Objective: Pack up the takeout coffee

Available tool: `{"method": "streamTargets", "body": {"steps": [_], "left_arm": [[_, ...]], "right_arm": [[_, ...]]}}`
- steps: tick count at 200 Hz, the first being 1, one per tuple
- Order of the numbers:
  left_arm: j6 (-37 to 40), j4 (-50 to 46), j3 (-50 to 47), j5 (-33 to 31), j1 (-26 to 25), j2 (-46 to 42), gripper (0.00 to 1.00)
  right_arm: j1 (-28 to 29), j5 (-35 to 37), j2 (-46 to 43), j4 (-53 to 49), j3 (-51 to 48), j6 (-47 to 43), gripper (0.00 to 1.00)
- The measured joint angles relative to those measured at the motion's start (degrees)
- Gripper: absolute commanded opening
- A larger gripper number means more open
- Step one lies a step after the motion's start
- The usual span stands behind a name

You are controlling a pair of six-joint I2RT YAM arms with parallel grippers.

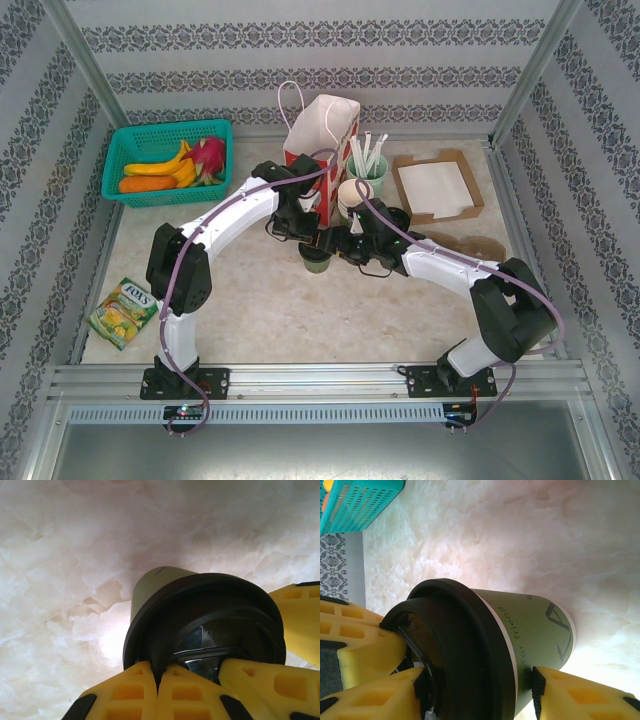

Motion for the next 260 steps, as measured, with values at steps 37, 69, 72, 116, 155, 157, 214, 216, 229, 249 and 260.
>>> {"method": "streamTargets", "body": {"steps": [37, 69, 72, 116, 155, 157, 214, 216, 229, 249, 260], "left_arm": [[-0.04, 0.76, -0.74, 0.07, 0.0, -0.61, 0.09], [-0.22, 2.84, -2.97, 0.31, 0.02, -2.38, 0.13], [-0.24, 2.95, -3.13, 0.35, 0.02, -2.51, 0.13], [-0.24, 3.54, -4.35, 1.6, 0.26, -5.03, 0.17], [-0.39, 5.46, -5.49, 4.11, 0.57, -8.83, 0.21], [-0.42, 5.62, -5.62, 4.11, 0.57, -9.07, 0.21], [-6.23, 10.91, -14.36, -0.92, 5.75, -15.87, 0.49], [-6.6, 11.04, -14.75, -1.18, 6.05, -16.09, 0.53], [-8.48, 12.28, -17.46, -2.34, 8.17, -17.35, 0.69], [-10.67, 13.4, -20.68, -3.85, 10.64, -18.12, 0.86], [-11.47, 13.73, -21.99, -4.79, 11.19, -18.12, 0.92]], "right_arm": [[0.11, 0.7, 0.0, -1.44, 0.85, -0.04, 0.54], [0.13, 1.51, 0.0, -3.02, 1.7, -0.33, 0.53], [0.13, 1.53, 0.0, -3.13, 1.77, -0.44, 0.53], [0.39, 2.21, -0.02, -4.28, 2.36, -0.74, 0.53], [0.5, 2.86, 0.0, -4.76, 2.84, -0.94, 0.54], [0.5, 2.89, 0.0, -4.81, 2.89, -0.96, 0.54], [0.87, 4.07, -0.02, -6.8, 4.0, -3.17, 0.64], [0.87, 4.13, -0.04, -6.91, 4.0, -3.3, 0.65], [1.14, 4.44, -0.11, -7.15, 4.07, -4.15, 0.67], [1.46, 5.01, -0.26, -7.85, 4.22, -5.6, 0.75], [1.64, 5.2, -0.28, -8.17, 4.42, -6.27, 0.8]]}}
